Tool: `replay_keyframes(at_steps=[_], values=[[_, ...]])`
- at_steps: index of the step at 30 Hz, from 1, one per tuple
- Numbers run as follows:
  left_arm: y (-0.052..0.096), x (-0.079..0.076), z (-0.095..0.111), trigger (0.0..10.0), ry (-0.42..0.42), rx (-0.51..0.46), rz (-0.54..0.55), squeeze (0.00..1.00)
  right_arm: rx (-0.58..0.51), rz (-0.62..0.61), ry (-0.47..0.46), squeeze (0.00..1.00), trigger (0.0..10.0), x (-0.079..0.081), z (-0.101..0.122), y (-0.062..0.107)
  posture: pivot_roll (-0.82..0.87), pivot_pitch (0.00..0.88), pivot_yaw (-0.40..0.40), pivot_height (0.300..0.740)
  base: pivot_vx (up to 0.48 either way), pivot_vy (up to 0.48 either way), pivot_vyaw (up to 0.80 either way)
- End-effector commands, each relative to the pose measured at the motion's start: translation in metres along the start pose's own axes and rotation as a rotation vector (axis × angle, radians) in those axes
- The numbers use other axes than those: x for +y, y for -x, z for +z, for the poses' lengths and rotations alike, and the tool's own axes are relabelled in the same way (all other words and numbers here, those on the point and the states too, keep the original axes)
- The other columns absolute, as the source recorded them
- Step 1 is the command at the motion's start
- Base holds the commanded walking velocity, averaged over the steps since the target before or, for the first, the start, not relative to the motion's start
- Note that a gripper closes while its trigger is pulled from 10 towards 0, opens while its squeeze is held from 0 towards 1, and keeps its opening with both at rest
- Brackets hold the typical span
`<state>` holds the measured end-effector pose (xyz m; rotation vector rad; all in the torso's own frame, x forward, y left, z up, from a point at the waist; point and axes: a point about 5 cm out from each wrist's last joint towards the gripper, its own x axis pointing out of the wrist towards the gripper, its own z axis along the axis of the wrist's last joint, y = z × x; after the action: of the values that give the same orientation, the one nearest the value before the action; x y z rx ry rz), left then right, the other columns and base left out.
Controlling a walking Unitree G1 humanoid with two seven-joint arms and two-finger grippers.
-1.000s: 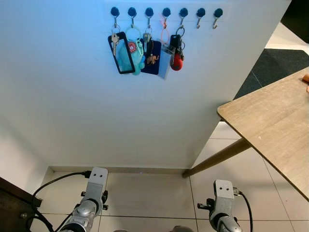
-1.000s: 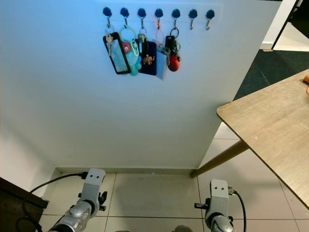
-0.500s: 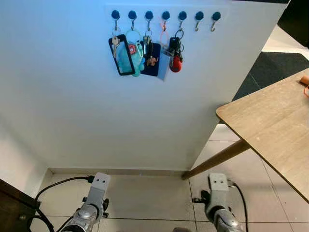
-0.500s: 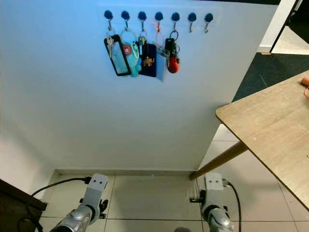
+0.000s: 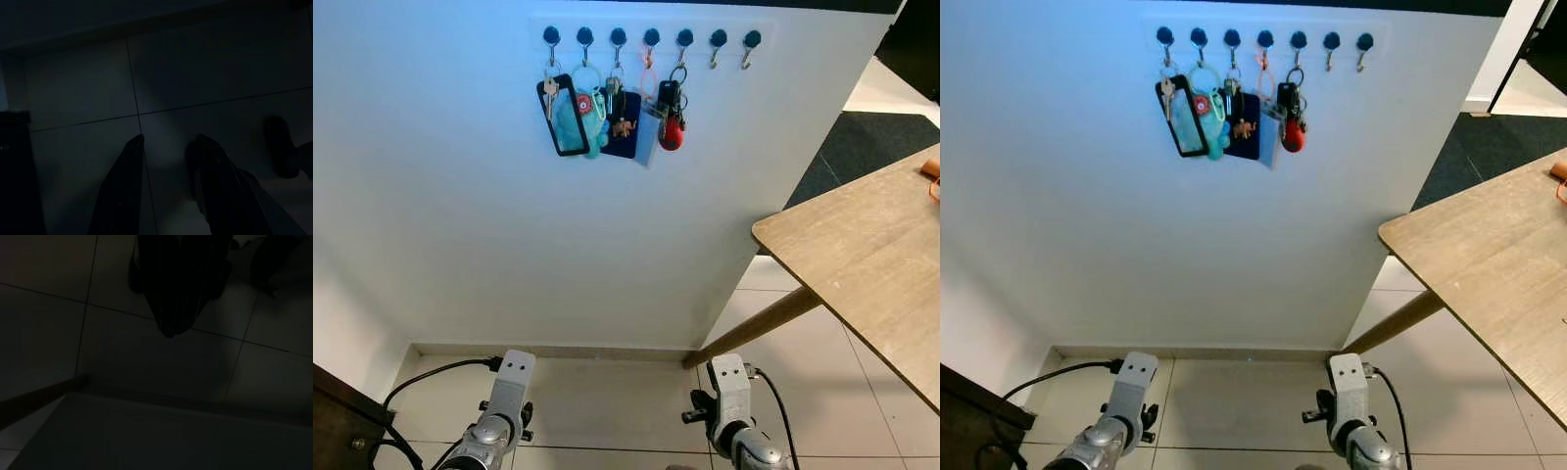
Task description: Hang keys on a hook
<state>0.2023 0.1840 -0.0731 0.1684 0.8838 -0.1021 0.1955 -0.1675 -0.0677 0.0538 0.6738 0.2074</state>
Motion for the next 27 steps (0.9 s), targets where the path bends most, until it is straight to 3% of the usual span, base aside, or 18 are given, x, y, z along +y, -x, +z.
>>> replay_keyframes(at_steps=[1, 27], values=[[0.0005, -0.0051, -0.005, 10.0, 0.006, 0.015, -0.006, 0.0, 0.029, -0.022, -0.018, 0.0, 10.0, -0.0037, -0.0069, 0.0033, 0.03, 0.013, -0.031, 0.74, 0.0, 0.0, 0.0], [0.0005, -0.0029, -0.0029, 10.0, 0.008, -0.001, 0.012, 0.0, 0.06, -0.091, -0.035, 0.0, 10.0, -0.0086, -0.0144, 0.0068, 0.04, 0.038, -0.025, 0.74, 0.0, 0.0, 0.0]])
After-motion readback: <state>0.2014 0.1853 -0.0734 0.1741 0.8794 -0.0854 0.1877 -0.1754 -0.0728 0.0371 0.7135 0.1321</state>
